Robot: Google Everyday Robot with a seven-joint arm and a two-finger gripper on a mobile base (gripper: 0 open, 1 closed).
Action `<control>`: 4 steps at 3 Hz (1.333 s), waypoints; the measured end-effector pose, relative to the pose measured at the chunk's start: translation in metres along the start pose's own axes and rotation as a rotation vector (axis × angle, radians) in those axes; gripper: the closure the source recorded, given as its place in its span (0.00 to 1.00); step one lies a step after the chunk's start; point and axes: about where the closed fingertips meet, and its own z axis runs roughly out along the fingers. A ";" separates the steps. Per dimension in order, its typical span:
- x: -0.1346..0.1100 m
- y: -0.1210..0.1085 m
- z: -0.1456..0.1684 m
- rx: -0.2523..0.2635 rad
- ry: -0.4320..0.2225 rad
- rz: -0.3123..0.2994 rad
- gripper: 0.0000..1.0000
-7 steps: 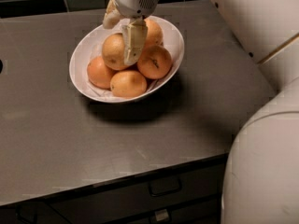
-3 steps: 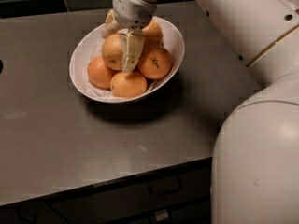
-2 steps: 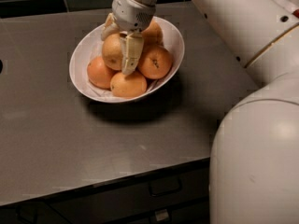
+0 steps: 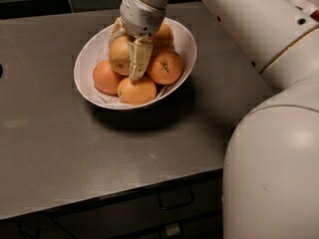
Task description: Pick orange from white bowl
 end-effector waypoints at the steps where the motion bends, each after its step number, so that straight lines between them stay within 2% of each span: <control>1: 0.000 0.000 0.000 0.000 0.000 0.000 0.65; 2: 0.000 0.000 0.000 0.000 0.000 0.000 0.88; 3: -0.002 -0.001 -0.003 0.001 0.000 -0.001 1.00; 4: -0.029 -0.013 -0.027 0.079 0.024 -0.071 1.00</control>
Offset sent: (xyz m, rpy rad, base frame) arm 0.0000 0.0000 0.0000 0.0000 0.0000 0.0000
